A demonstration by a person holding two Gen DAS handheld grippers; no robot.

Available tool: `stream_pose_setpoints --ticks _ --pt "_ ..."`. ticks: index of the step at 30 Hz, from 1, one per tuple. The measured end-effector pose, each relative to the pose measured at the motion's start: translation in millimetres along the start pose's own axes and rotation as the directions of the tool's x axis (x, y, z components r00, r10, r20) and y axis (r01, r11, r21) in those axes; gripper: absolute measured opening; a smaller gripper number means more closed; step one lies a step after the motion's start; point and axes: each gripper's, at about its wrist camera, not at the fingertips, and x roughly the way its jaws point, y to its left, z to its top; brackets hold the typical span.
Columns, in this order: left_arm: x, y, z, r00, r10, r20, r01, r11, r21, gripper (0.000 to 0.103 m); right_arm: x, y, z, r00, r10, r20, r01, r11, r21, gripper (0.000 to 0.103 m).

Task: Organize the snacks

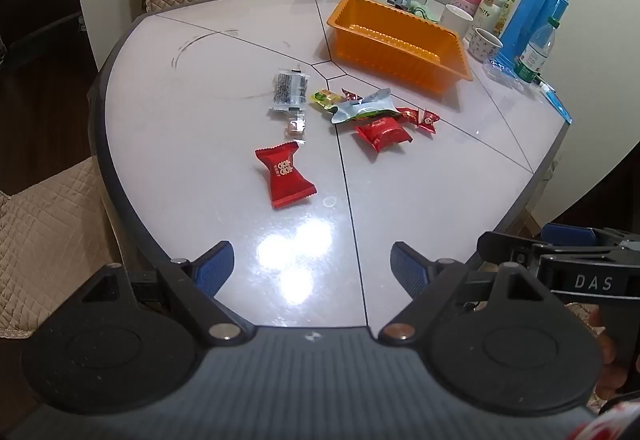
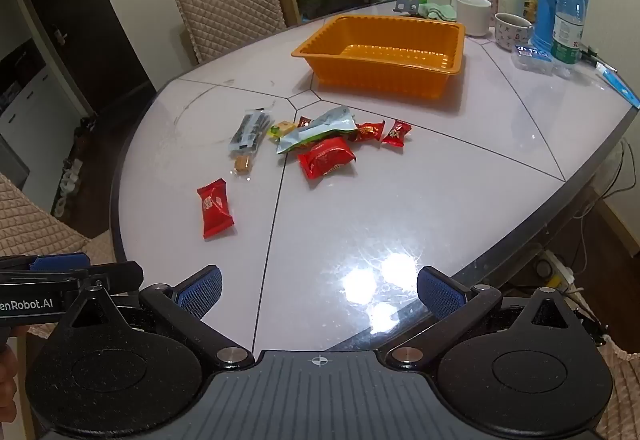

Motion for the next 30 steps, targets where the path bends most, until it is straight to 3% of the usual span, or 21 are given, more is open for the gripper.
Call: stream_pose_setpoints --ticks 30 --pt "2.1 1.5 2.4 1.000 -0.003 -0.006 0.003 1.000 -0.006 0.084 4.1 -1.3 3.2 1.000 -0.003 0.000 0.003 1.000 -0.003 0.103"
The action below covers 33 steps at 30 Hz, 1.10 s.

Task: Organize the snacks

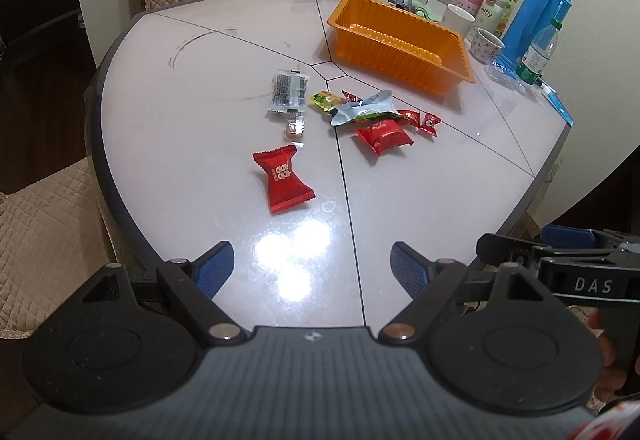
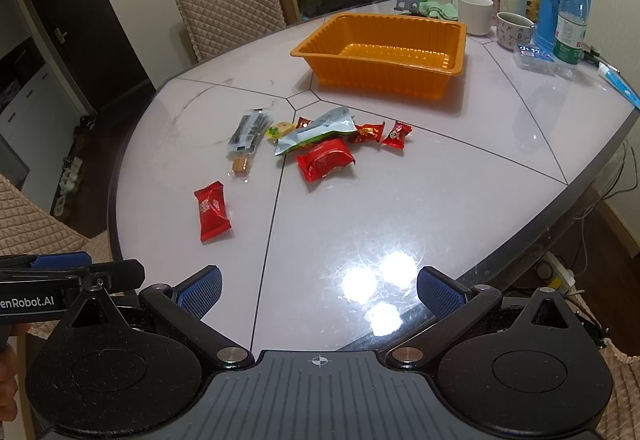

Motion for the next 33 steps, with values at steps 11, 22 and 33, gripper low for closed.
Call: stream_pose_setpoints --ticks 11,22,33 --pt "12.0 -4.3 10.1 1.000 0.008 -0.016 -0.008 1.000 -0.011 0.084 15.3 -9.1 8.6 1.000 0.003 -0.012 -0.003 1.000 -0.001 0.103" --pt "37.5 2.7 21.0 0.998 0.043 -0.036 -0.045 0.998 -0.047 0.084 37.4 -24.2 18.3 1.000 0.011 -0.021 -0.011 1.000 0.005 0.103" --pt "79.8 7.9 29.8 0.998 0.063 -0.029 -0.066 0.994 -0.082 0.083 65.4 -48.4 33.8 0.999 0.048 -0.010 -0.048 0.998 0.032 0.103"
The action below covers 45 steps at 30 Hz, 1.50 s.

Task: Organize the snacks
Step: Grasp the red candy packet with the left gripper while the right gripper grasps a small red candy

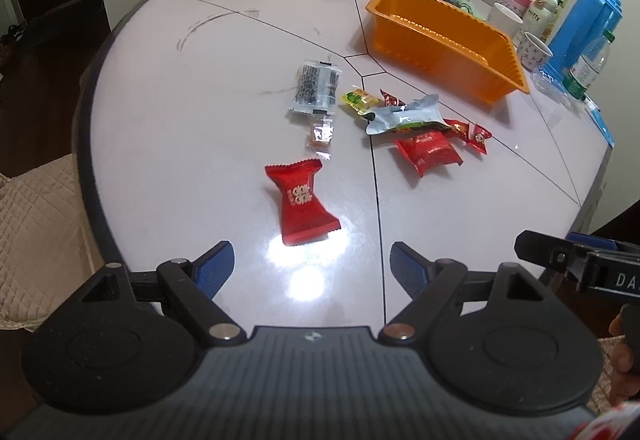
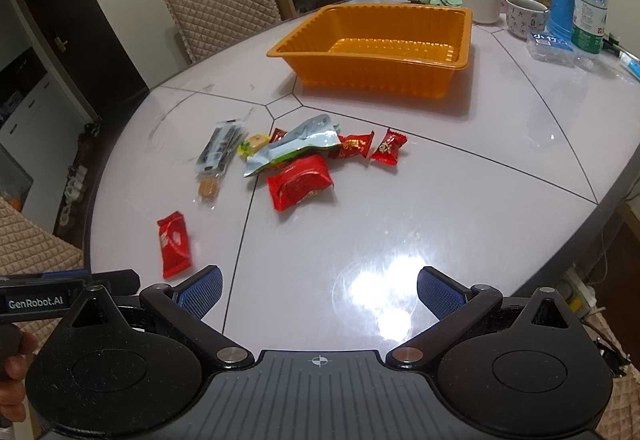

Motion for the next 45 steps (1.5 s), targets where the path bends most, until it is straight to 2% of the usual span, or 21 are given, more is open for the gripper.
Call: stream_pose_setpoints --ticks 4,8,13,18,21,24,26,28,31,38,45 --pt "14.1 -1.1 5.7 1.000 0.016 0.027 -0.016 1.000 0.001 0.082 11.6 -8.3 8.4 1.000 0.002 -0.007 -0.002 1.000 0.010 0.103" --pt "29.2 -2.3 14.4 0.999 0.021 0.039 -0.021 1.000 -0.010 0.076 22.3 -14.6 15.3 1.000 0.007 -0.008 -0.006 1.000 0.006 0.103" --pt "50.4 -4.7 24.4 0.998 0.045 0.034 -0.045 0.999 -0.001 0.072 35.0 -22.2 24.7 1.000 0.014 -0.014 -0.014 1.000 0.005 0.103" --pt "66.4 -0.9 31.5 0.998 0.060 0.020 -0.059 0.998 -0.014 0.059 44.9 -27.7 33.5 0.999 0.030 -0.018 -0.030 1.000 -0.006 0.103" --pt "72.6 1.3 32.3 0.998 0.070 0.009 -0.069 0.997 -0.021 0.056 51.3 -31.7 39.6 0.999 0.038 -0.017 -0.038 0.999 -0.011 0.103" --pt "78.1 4.3 33.3 0.998 0.069 -0.007 -0.070 0.997 -0.031 0.041 57.3 -36.0 46.1 0.999 0.038 -0.016 -0.038 0.999 -0.014 0.103" --pt "81.1 6.0 34.4 0.997 0.075 -0.015 -0.075 0.996 -0.039 0.039 60.9 -39.4 51.0 0.999 0.039 -0.012 -0.039 0.999 -0.016 0.103" --pt "82.9 7.2 35.0 0.997 0.077 -0.020 -0.078 0.996 -0.039 0.026 64.6 -42.8 55.8 0.999 0.036 -0.004 -0.036 0.999 -0.020 0.103" --pt "83.4 9.1 36.7 0.997 0.076 -0.016 -0.076 0.996 -0.046 0.023 69.3 -48.5 63.8 0.999 0.028 0.022 -0.027 0.999 -0.028 0.102" --pt "82.0 13.0 46.4 0.995 0.098 0.003 -0.098 0.994 -0.056 0.021 85.8 -69.0 84.1 0.999 0.024 0.046 -0.024 1.000 0.007 0.068" --pt "77.7 17.7 61.3 0.993 0.117 0.023 -0.116 0.991 -0.066 0.021 105.6 -82.7 96.4 0.999 0.013 0.030 -0.014 0.999 0.050 0.044"
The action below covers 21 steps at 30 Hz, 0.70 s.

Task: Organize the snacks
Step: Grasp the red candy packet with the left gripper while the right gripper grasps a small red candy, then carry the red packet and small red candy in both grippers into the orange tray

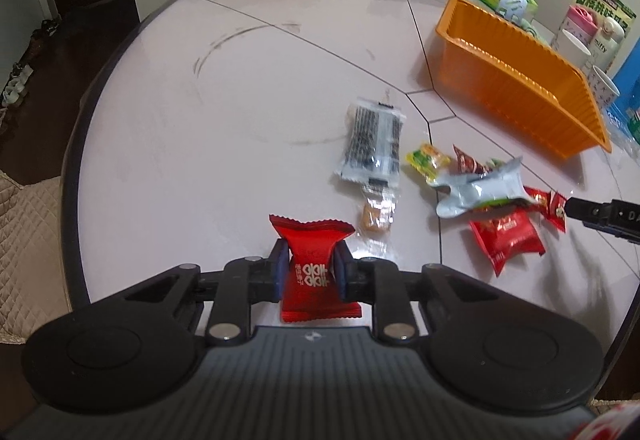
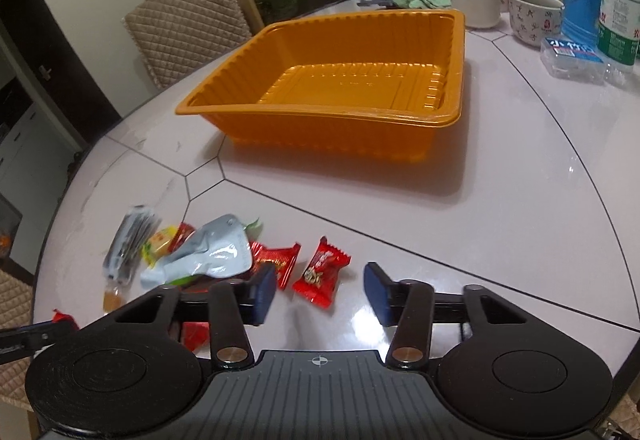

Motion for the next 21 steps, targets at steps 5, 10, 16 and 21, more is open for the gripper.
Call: stream_pose_setpoints --ticks 5,10,16,21 --pt "-1.4 -2.5 8.5 1.000 -0.001 0.012 0.001 1.000 0.006 0.021 11.1 -3.0 5.1 1.000 -0.010 -0.013 0.010 1.000 0.014 0.037" --pt "-1.4 -8.6 16.5 1.000 -0.011 0.016 0.011 1.000 0.021 0.021 16.5 -2.1 4.5 1.000 -0.009 -0.029 0.010 1.000 0.008 0.031" --pt "-0.5 -19.8 26.1 0.999 -0.029 0.020 0.028 0.998 0.048 0.021 20.1 -1.7 3.3 0.999 -0.007 -0.043 0.006 1.000 -0.013 0.018" --pt "-1.3 -32.0 36.0 0.999 -0.048 0.024 0.046 0.996 0.082 0.021 10.7 -2.6 7.5 0.999 -0.006 -0.039 0.005 1.000 -0.018 0.014"
